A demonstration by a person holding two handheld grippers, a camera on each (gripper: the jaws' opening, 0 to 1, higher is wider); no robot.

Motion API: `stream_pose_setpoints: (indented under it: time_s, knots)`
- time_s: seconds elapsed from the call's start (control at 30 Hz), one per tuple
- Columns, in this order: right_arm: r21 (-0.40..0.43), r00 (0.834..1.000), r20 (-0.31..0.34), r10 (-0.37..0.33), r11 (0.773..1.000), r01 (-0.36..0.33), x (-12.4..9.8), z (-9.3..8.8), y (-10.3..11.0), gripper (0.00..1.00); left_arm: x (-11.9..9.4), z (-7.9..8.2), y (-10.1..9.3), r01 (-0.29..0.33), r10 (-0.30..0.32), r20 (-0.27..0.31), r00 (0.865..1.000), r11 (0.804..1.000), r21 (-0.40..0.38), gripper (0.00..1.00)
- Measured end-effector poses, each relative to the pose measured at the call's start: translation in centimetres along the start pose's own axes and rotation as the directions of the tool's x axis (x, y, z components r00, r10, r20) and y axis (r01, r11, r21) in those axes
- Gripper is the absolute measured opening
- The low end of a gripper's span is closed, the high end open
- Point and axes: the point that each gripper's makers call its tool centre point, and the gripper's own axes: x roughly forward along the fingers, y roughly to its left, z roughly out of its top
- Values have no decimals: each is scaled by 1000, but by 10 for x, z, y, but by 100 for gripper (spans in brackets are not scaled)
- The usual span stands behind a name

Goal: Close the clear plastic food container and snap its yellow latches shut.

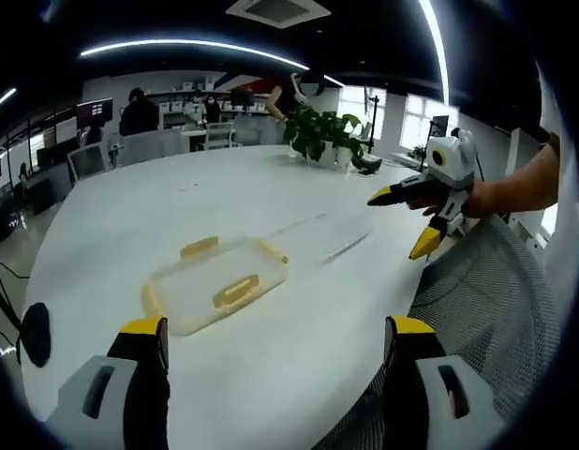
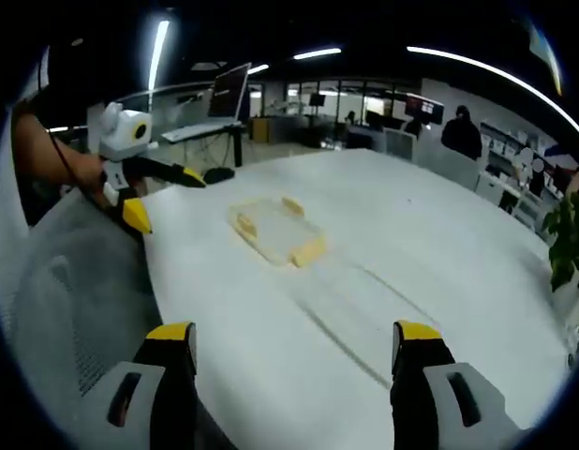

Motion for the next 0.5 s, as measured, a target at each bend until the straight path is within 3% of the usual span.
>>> stream_pose_setpoints:
  time_s: [0.5]
  knots:
    - [-5, 1000, -3, 4, 1000, -4, 0, -1, 1, 86, 0, -1, 0, -4, 4, -2, 1000, 1000, -3, 98]
